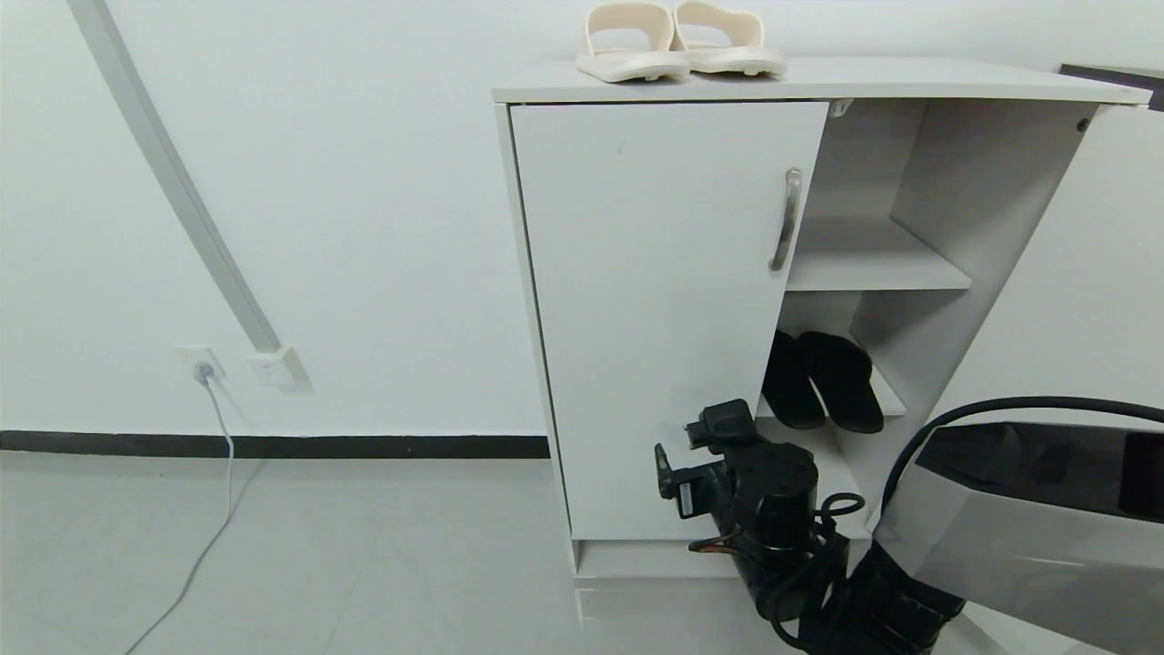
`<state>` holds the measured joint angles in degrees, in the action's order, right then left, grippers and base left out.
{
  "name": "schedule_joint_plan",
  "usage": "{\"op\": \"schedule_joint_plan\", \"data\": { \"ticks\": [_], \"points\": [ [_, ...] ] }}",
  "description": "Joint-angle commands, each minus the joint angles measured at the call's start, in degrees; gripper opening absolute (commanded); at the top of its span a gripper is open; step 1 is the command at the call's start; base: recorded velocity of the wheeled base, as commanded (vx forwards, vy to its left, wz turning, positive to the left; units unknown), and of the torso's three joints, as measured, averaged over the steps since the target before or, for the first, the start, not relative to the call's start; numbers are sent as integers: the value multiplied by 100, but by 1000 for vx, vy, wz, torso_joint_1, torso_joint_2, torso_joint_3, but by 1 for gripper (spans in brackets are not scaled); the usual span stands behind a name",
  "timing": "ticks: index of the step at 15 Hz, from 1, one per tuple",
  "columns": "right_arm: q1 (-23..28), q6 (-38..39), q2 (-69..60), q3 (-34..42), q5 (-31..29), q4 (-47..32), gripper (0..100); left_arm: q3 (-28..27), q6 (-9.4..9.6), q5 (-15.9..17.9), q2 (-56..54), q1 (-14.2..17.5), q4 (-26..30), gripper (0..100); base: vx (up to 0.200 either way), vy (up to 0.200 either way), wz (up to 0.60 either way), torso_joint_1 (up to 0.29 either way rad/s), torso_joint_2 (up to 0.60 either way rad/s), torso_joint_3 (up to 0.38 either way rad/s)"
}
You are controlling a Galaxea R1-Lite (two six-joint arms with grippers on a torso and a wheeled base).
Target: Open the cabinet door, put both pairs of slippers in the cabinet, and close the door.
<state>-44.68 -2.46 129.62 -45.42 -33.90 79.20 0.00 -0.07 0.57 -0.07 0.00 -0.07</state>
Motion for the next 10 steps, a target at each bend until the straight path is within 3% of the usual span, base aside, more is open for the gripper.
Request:
{"op": "schedule_joint_plan", "data": {
  "ticks": [1, 8, 10],
  "points": [
    [-6, 0, 10, 16, 6, -1, 100, 0, -1, -5, 7, 0, -1, 0, 0, 0, 0, 0, 0, 0],
    [-6, -9, 46, 25, 77, -10, 100, 0, -1, -5, 7, 0, -1, 0, 0, 0, 0, 0, 0, 0],
    [-6, -9, 63, 25, 77, -10, 100, 0, -1, 4, 7, 0, -1, 0, 0, 0, 0, 0, -217, -244]
  ]
}}
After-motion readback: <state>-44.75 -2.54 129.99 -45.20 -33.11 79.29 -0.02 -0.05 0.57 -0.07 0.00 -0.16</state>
